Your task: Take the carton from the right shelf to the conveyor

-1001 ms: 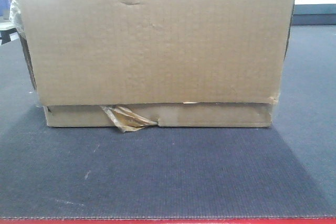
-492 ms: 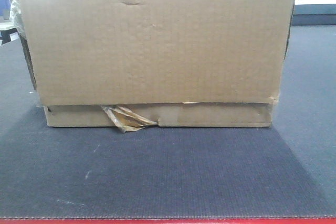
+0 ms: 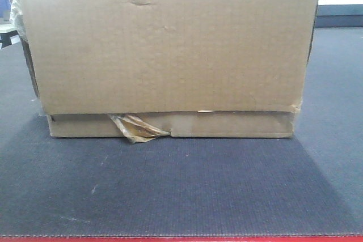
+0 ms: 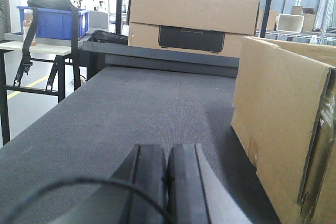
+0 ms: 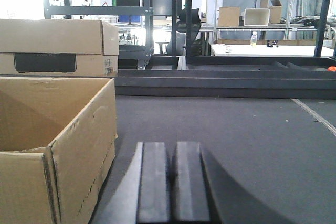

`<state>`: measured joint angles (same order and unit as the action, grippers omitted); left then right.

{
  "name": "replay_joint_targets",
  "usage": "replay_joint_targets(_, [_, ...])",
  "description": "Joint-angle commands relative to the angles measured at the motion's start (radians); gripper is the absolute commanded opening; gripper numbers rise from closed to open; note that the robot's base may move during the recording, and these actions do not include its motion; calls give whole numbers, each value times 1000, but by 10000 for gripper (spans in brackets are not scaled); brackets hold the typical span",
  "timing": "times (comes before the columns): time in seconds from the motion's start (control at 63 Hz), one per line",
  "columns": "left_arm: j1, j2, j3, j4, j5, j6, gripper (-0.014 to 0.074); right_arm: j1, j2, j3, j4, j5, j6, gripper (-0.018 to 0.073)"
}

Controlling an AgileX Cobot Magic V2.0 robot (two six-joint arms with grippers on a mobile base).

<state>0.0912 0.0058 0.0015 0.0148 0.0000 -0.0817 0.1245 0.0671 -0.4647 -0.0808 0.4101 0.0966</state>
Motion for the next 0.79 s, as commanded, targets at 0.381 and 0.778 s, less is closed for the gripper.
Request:
replay_joint_targets(0.381, [4, -6, -2, -4, -22, 2, -9, -1, -4, 1, -9, -26, -7, -75])
replay_joint_targets(0.778, [4, -6, -2, -4, -22, 2, -9, -38, -4, 65, 2, -50, -17, -75])
